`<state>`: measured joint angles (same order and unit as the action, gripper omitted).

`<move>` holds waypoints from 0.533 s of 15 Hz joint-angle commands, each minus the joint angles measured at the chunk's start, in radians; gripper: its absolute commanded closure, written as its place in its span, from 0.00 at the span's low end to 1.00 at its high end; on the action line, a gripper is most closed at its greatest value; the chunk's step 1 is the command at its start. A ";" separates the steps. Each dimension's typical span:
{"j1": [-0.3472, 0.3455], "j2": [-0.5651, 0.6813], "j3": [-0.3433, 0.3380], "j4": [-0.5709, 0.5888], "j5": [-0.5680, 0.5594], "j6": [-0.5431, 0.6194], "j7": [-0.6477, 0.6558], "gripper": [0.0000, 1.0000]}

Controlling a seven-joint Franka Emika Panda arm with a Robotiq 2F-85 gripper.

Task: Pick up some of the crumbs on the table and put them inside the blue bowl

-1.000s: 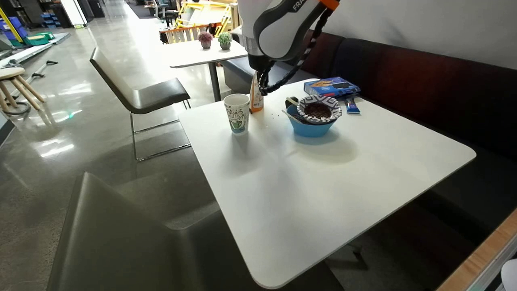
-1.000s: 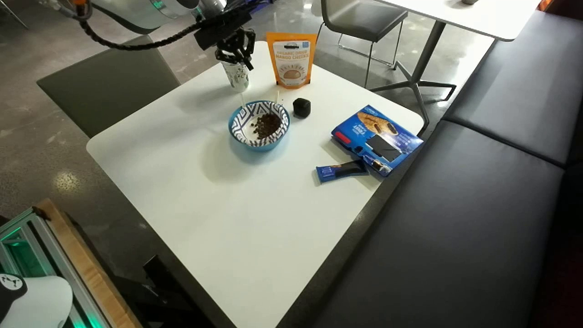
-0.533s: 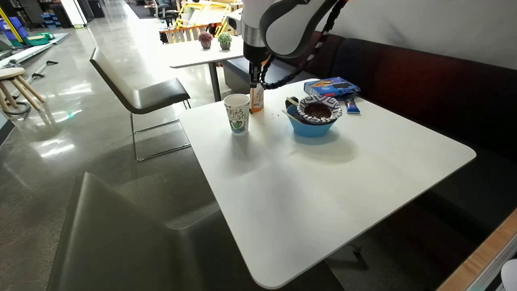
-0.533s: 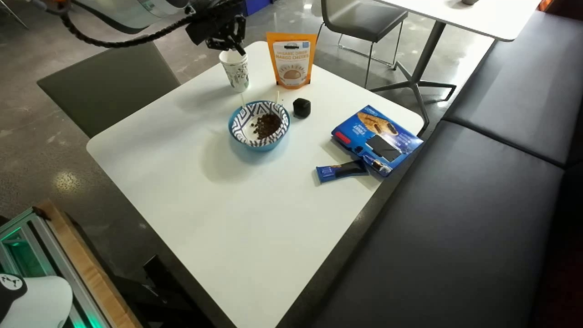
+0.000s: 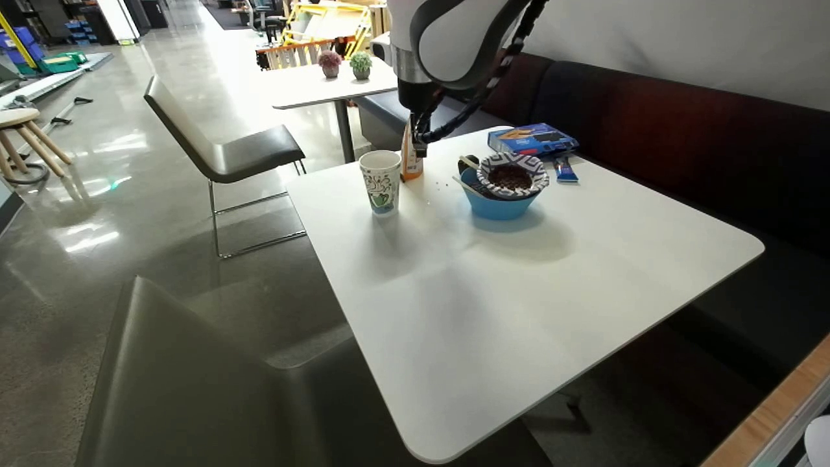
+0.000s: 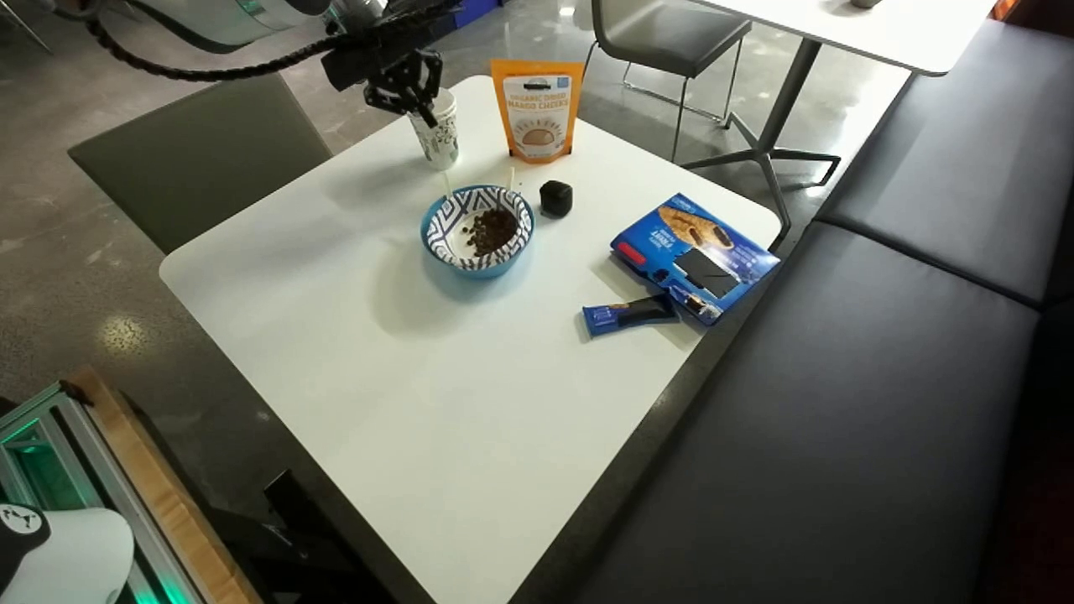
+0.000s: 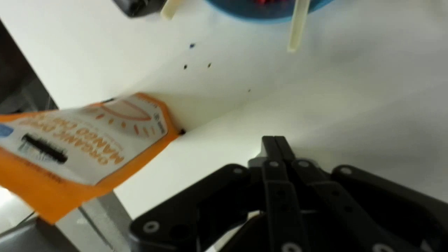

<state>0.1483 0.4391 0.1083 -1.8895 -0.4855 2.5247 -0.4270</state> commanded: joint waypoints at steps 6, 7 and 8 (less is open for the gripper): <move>0.009 -0.063 -0.039 -0.032 -0.017 -0.312 0.118 1.00; 0.007 -0.049 -0.040 -0.024 -0.021 -0.310 0.118 1.00; 0.009 -0.030 -0.045 -0.010 -0.033 -0.310 0.125 1.00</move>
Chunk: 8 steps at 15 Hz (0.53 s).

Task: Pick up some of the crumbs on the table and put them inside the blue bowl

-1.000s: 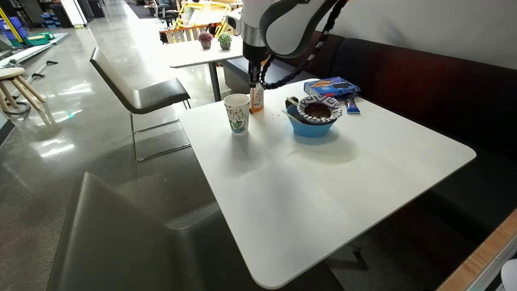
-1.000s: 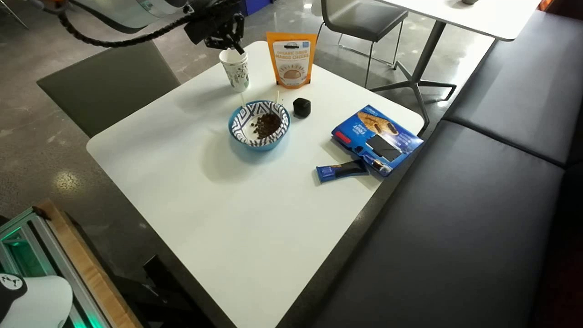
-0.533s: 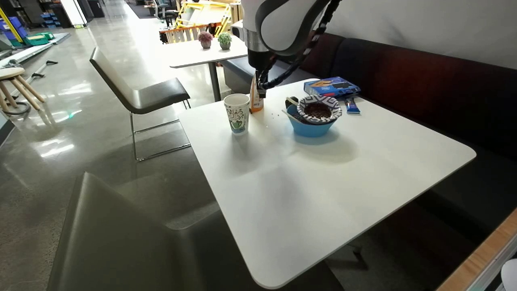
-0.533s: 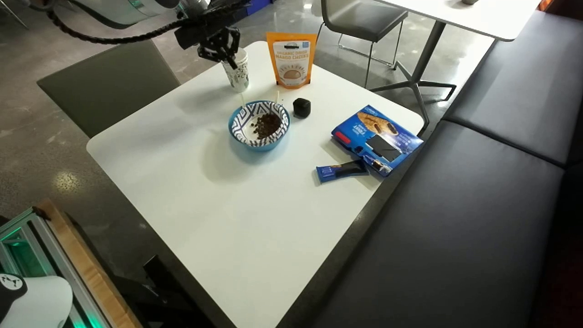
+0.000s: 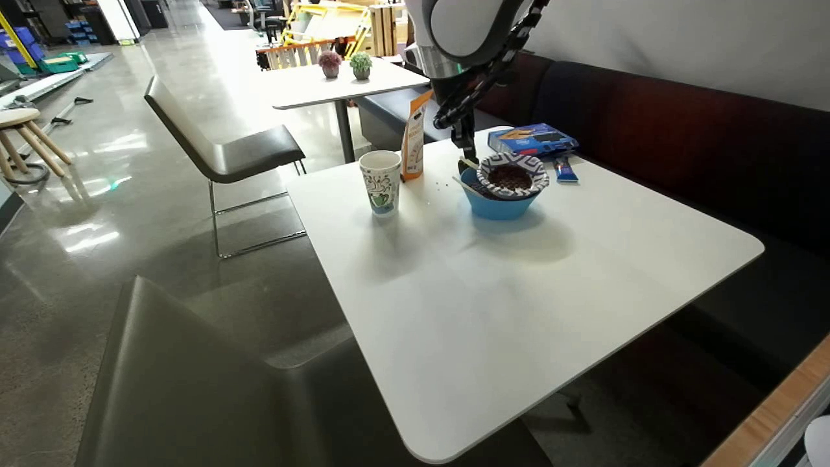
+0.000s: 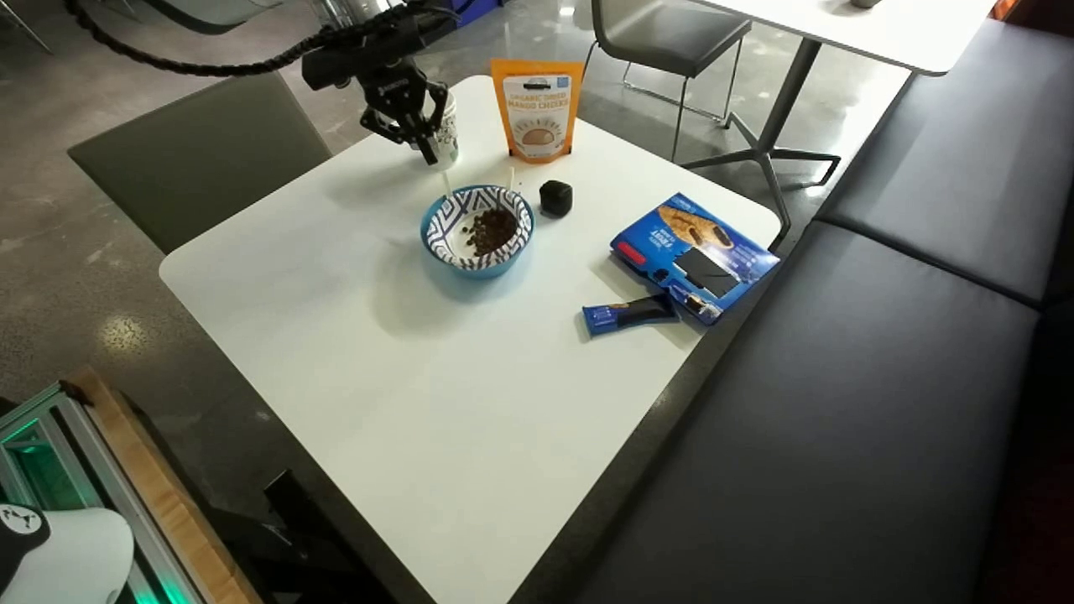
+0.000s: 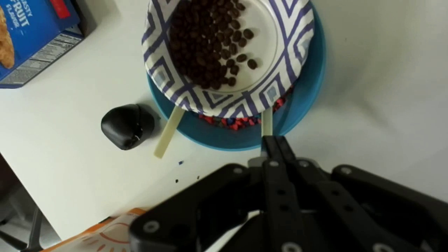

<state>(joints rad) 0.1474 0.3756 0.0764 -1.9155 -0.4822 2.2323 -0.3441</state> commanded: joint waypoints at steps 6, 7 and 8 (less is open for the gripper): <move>0.022 0.116 -0.035 0.073 -0.106 -0.023 0.081 1.00; 0.023 0.126 -0.035 0.082 -0.110 -0.024 0.082 1.00; 0.024 0.134 -0.036 0.090 -0.116 -0.023 0.084 1.00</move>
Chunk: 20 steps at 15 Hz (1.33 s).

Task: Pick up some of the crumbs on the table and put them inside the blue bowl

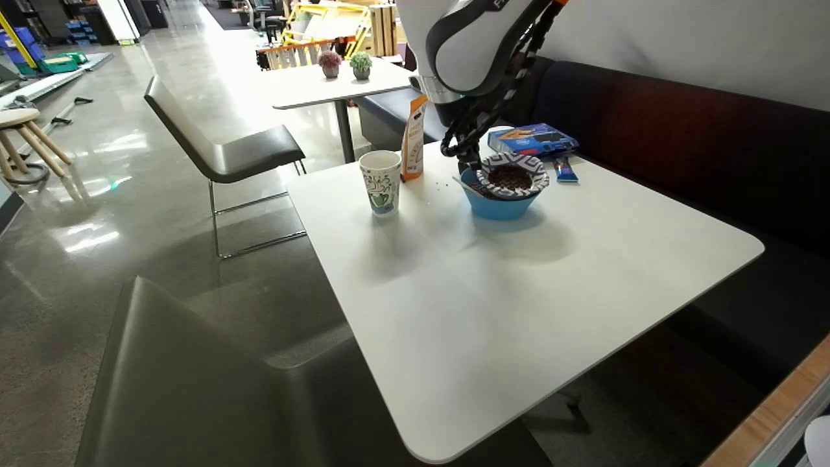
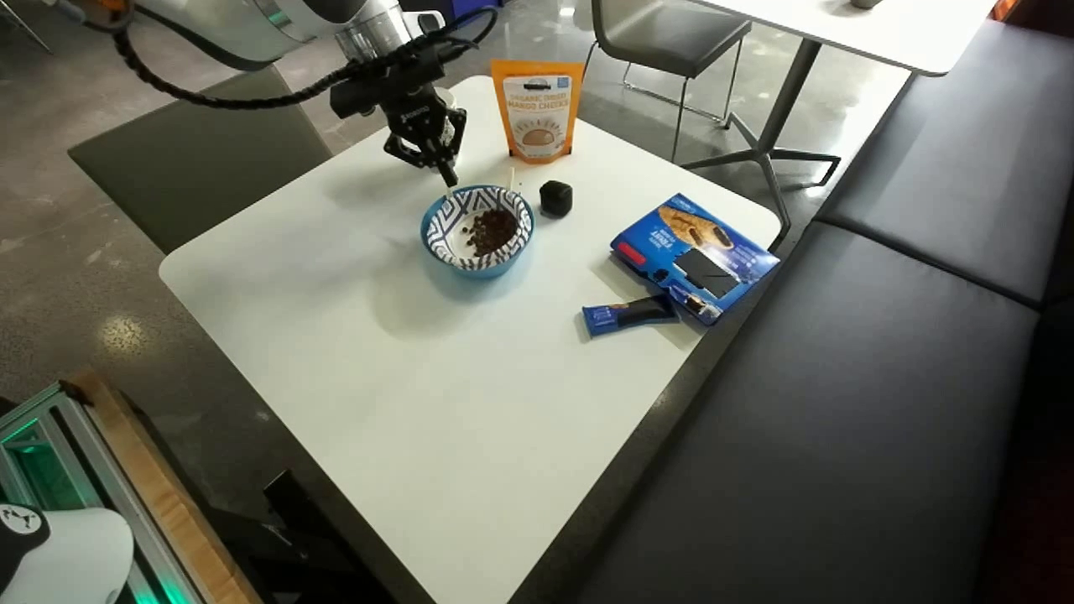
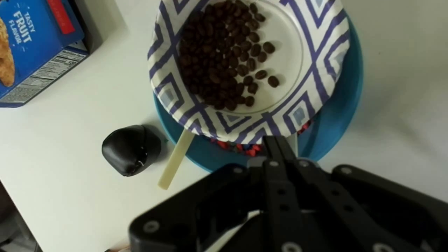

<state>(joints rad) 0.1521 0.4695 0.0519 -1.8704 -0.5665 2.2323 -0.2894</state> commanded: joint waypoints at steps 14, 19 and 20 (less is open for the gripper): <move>-0.011 -0.111 0.015 -0.038 0.018 0.087 0.028 0.00; -0.084 -0.207 0.092 -0.111 0.350 0.184 -0.072 0.00; -0.095 -0.217 0.102 -0.123 0.413 0.209 -0.087 0.00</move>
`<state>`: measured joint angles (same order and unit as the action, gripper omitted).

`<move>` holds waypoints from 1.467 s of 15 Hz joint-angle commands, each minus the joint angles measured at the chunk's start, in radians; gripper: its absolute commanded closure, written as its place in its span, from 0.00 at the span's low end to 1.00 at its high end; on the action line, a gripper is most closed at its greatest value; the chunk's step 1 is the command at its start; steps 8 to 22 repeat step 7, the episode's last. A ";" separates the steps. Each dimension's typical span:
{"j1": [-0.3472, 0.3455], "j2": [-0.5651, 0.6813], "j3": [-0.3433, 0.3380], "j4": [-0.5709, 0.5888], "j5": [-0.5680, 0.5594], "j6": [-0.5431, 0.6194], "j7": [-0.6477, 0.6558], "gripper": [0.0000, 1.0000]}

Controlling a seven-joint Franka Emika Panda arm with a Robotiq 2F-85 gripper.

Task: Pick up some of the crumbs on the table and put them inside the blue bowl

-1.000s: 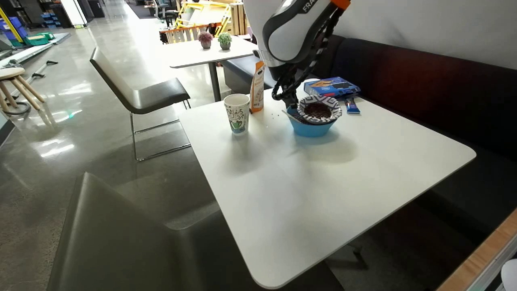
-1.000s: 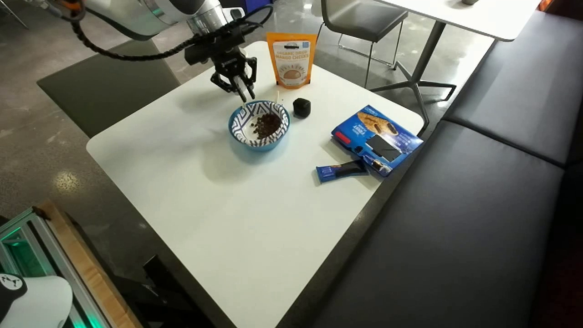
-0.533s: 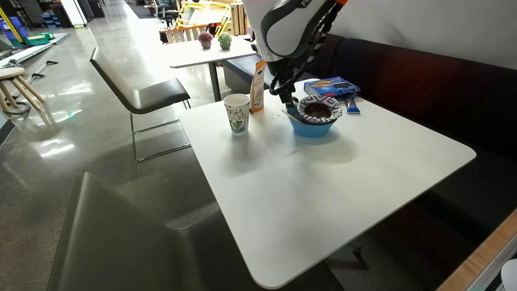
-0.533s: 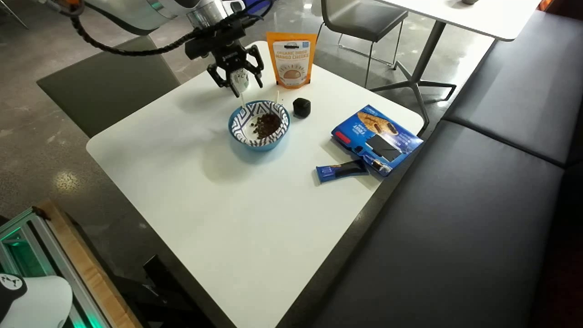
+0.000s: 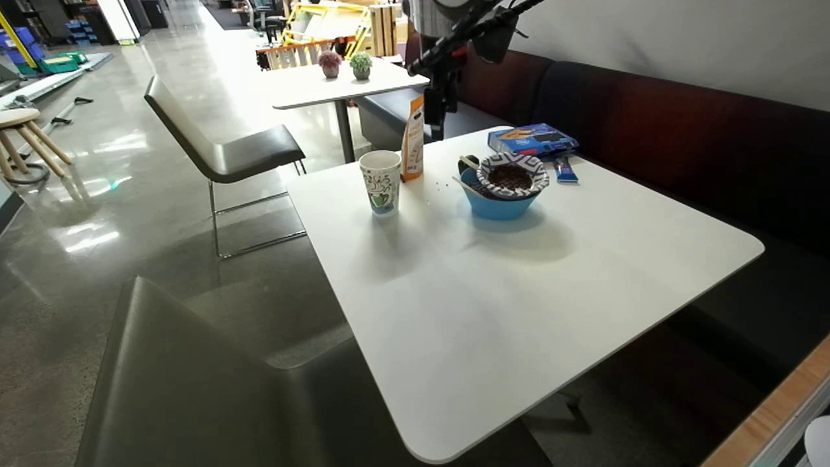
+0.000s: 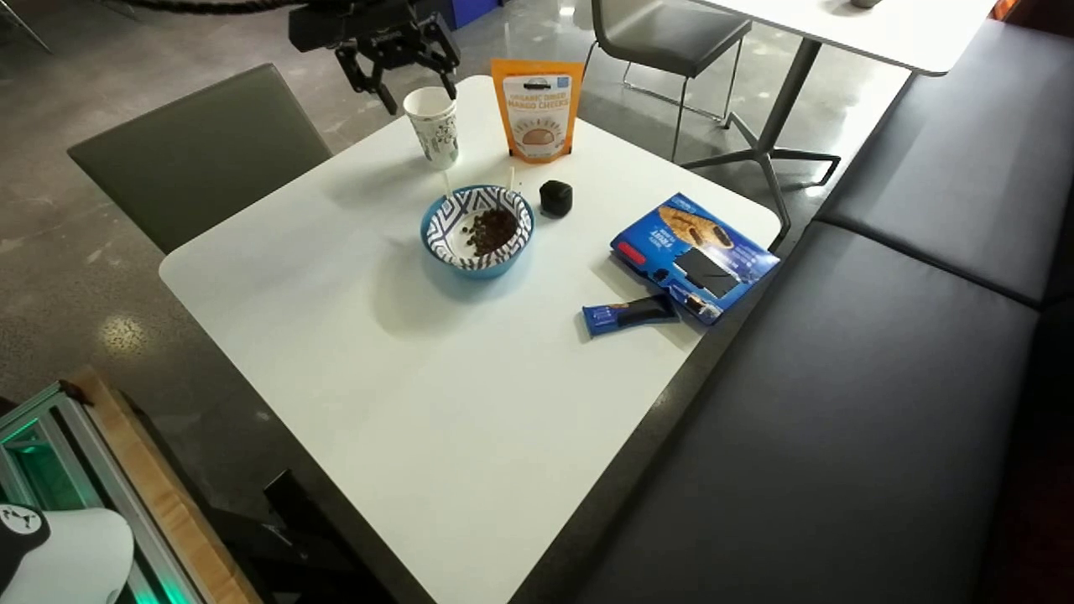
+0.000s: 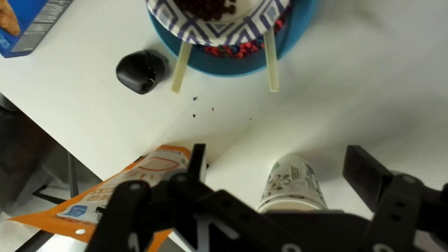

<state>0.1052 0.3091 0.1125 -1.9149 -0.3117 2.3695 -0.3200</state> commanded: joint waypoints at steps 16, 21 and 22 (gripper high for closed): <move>-0.067 -0.043 0.058 -0.094 0.302 0.152 -0.142 0.00; -0.067 -0.043 0.058 -0.094 0.302 0.152 -0.142 0.00; -0.067 -0.043 0.058 -0.094 0.302 0.152 -0.142 0.00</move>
